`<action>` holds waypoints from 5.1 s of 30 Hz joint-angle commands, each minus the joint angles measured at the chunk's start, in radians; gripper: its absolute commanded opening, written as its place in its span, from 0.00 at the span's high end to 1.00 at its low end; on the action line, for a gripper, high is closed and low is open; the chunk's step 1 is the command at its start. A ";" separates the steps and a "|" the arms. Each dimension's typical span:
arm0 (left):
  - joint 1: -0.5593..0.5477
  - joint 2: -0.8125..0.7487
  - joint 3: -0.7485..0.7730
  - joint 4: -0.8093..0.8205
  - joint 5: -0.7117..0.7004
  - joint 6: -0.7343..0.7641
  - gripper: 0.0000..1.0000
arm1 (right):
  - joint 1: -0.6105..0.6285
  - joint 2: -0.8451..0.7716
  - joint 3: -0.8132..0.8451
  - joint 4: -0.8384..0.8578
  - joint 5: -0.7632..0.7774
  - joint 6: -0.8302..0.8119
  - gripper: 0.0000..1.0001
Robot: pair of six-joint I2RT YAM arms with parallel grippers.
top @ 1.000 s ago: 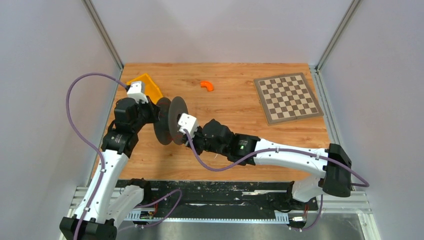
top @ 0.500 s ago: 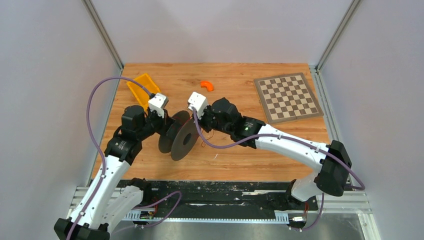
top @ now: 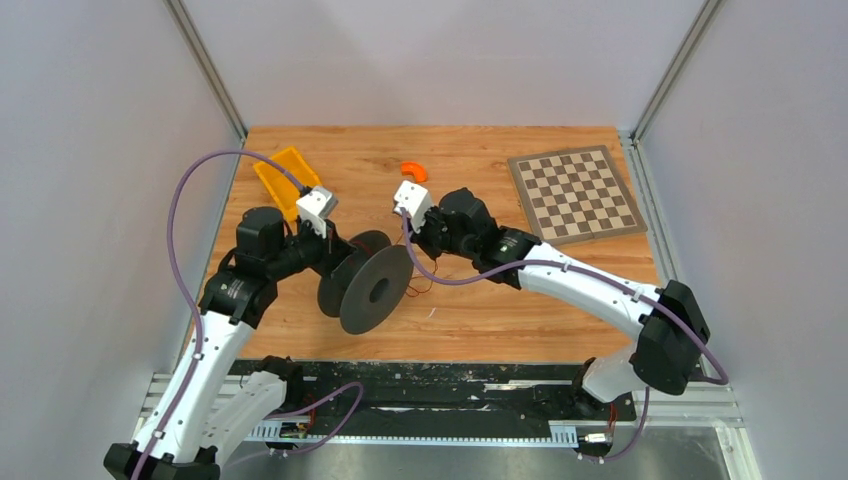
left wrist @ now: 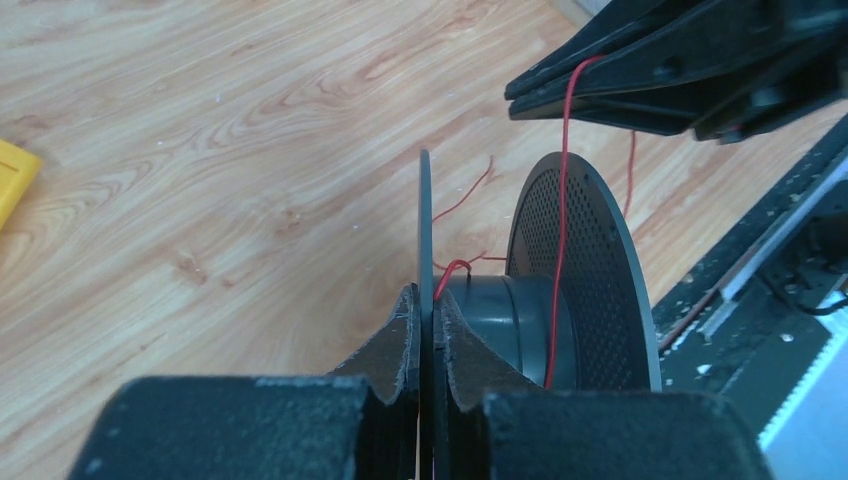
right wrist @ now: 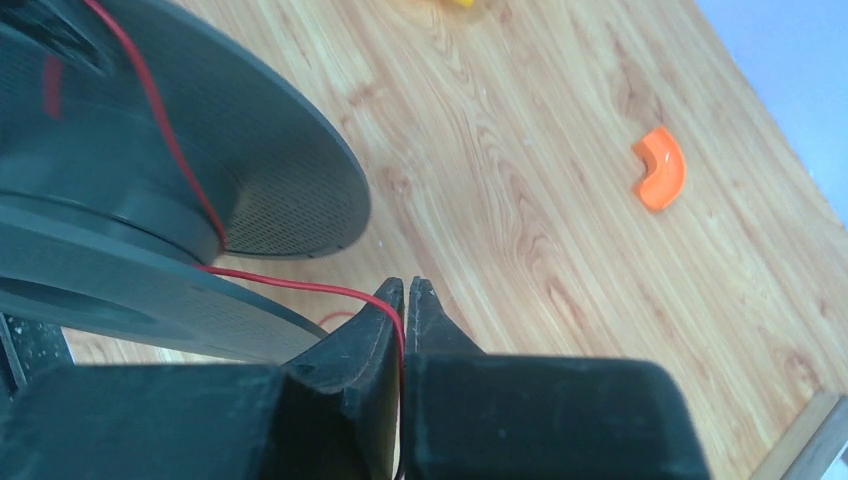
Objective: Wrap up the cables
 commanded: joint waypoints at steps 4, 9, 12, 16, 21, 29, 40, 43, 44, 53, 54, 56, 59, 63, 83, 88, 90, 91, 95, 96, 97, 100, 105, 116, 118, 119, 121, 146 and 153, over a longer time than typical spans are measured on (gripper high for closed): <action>-0.003 -0.036 0.122 -0.010 0.079 -0.156 1.00 | -0.074 -0.105 -0.075 0.030 -0.097 0.046 0.93; -0.002 -0.057 0.166 -0.022 0.055 -0.237 1.00 | -0.089 -0.142 -0.147 0.073 -0.134 0.079 0.94; -0.002 -0.068 0.183 -0.023 -0.004 -0.302 1.00 | -0.090 -0.170 -0.224 0.145 -0.132 0.087 0.93; -0.002 -0.082 0.179 -0.018 -0.082 -0.395 1.00 | -0.101 -0.192 -0.333 0.285 -0.162 0.093 0.92; -0.002 -0.102 0.150 0.016 -0.134 -0.469 1.00 | -0.101 -0.167 -0.460 0.461 -0.199 0.140 0.91; -0.001 -0.155 0.090 0.091 -0.205 -0.588 1.00 | -0.102 -0.063 -0.596 0.773 -0.272 0.197 0.88; -0.002 -0.170 0.062 0.127 -0.271 -0.677 1.00 | -0.101 0.154 -0.636 0.979 -0.326 0.281 0.87; -0.002 -0.173 0.063 0.131 -0.319 -0.708 1.00 | -0.100 0.174 -0.652 1.017 -0.336 0.323 0.87; -0.001 -0.173 0.063 0.131 -0.332 -0.728 1.00 | -0.100 0.177 -0.662 1.031 -0.340 0.332 0.87; -0.002 -0.185 0.051 0.182 -0.426 -0.856 1.00 | -0.078 0.198 -0.710 1.111 -0.346 0.386 0.87; -0.002 -0.189 0.049 0.185 -0.435 -0.866 1.00 | -0.074 0.203 -0.710 1.115 -0.345 0.389 0.87; -0.002 -0.193 0.037 0.196 -0.438 -0.888 1.00 | -0.061 0.214 -0.711 1.123 -0.337 0.389 0.86; -0.001 -0.201 0.018 0.210 -0.461 -0.912 1.00 | -0.051 0.228 -0.714 1.133 -0.320 0.389 0.90; -0.002 -0.214 -0.004 0.212 -0.526 -0.953 1.00 | -0.045 0.226 -0.723 1.133 -0.299 0.401 0.93; -0.002 -0.157 -0.001 0.206 -0.769 -0.890 1.00 | 0.186 -0.129 -0.613 0.819 -0.316 0.328 0.97; -0.002 -0.134 -0.027 0.247 -0.766 -0.752 1.00 | 0.190 -0.155 -0.485 0.620 -0.298 0.317 0.98; -0.001 -0.127 -0.034 0.252 -0.770 -0.741 1.00 | 0.191 -0.146 -0.437 0.545 -0.300 0.325 0.98; -0.002 -0.125 -0.040 0.255 -0.778 -0.735 1.00 | 0.191 -0.142 -0.418 0.515 -0.308 0.333 0.97; -0.002 -0.118 -0.048 0.259 -0.808 -0.700 1.00 | 0.198 -0.136 -0.377 0.460 -0.335 0.367 0.96; -0.001 -0.115 -0.048 0.259 -0.813 -0.693 1.00 | 0.198 -0.139 -0.372 0.451 -0.338 0.376 0.95; -0.002 -0.114 -0.050 0.261 -0.818 -0.678 1.00 | 0.198 -0.142 -0.365 0.439 -0.342 0.382 0.95; -0.002 -0.108 -0.050 0.265 -0.818 -0.644 1.00 | 0.197 -0.165 -0.356 0.428 -0.351 0.396 0.94; -0.002 -0.104 -0.052 0.261 -0.820 -0.610 1.00 | 0.198 -0.192 -0.352 0.464 -0.403 0.428 0.94; -0.001 -0.102 -0.064 0.248 -0.851 -0.579 1.00 | 0.207 -0.218 -0.382 0.556 -0.472 0.508 0.94; -0.002 -0.099 -0.070 0.253 -0.846 -0.576 1.00 | 0.208 -0.227 -0.385 0.572 -0.485 0.519 0.94; -0.001 -0.096 -0.072 0.255 -0.838 -0.574 1.00 | 0.208 -0.230 -0.386 0.576 -0.489 0.526 0.94; -0.002 -0.093 -0.077 0.261 -0.828 -0.562 1.00 | 0.209 -0.237 -0.385 0.578 -0.494 0.539 0.94; -0.155 -0.081 -0.122 0.209 -0.075 0.089 1.00 | -0.026 -0.073 0.047 0.128 -0.280 0.194 1.00; -0.155 -0.121 -0.085 0.172 0.020 0.070 1.00 | -0.130 -0.112 -0.036 0.094 -0.295 0.179 0.99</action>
